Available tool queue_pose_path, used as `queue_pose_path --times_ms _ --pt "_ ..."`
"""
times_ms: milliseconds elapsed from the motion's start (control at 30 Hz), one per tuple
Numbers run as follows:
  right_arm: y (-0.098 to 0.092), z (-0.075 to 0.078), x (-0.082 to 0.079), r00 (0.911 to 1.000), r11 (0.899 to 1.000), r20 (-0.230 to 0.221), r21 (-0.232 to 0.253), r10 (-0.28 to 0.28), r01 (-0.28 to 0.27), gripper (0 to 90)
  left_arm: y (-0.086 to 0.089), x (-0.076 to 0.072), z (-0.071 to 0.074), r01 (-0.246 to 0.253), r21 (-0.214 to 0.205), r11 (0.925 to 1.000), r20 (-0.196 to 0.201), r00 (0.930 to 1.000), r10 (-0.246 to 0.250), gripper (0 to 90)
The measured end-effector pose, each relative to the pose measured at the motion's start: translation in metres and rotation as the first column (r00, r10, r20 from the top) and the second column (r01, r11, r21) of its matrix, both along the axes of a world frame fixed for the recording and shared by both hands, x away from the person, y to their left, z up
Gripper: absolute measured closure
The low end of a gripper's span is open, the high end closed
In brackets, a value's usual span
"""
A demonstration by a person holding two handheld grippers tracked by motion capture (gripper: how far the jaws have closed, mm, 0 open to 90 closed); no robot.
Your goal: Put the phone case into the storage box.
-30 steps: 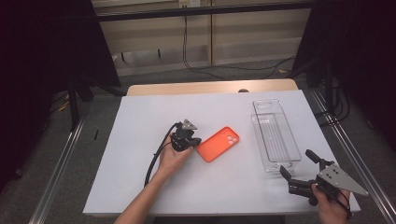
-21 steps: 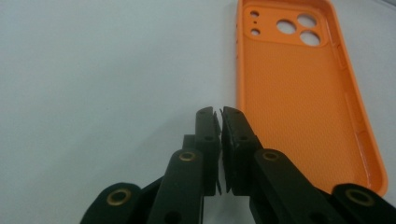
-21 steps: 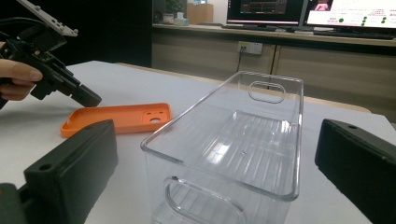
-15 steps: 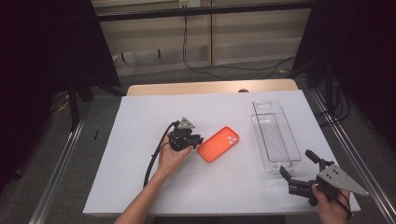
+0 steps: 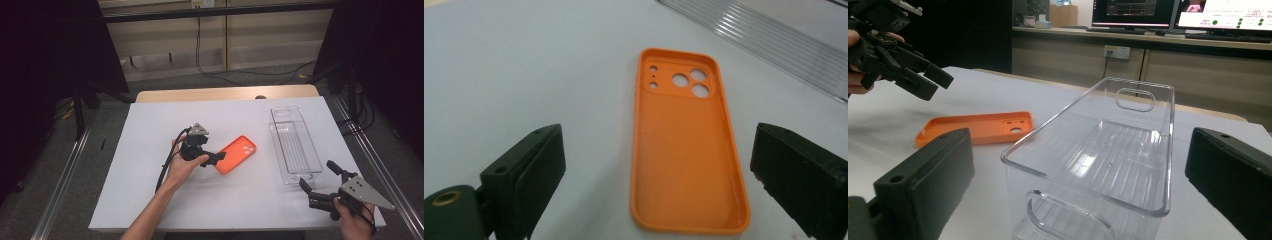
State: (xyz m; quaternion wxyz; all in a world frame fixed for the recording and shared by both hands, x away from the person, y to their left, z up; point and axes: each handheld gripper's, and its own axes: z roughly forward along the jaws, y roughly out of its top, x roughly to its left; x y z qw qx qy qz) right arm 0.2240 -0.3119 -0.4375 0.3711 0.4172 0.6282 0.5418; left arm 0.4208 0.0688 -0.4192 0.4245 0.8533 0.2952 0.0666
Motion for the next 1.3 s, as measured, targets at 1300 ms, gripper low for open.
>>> queue_pose_path --times_ms 1300 --pt "-0.001 0.000 0.001 1.0000 1.000 -0.004 -0.002 0.001 -0.001 0.0 -0.063 0.021 -0.014 0.098 0.228 0.9687 -0.085 0.9931 -0.081 5.4"
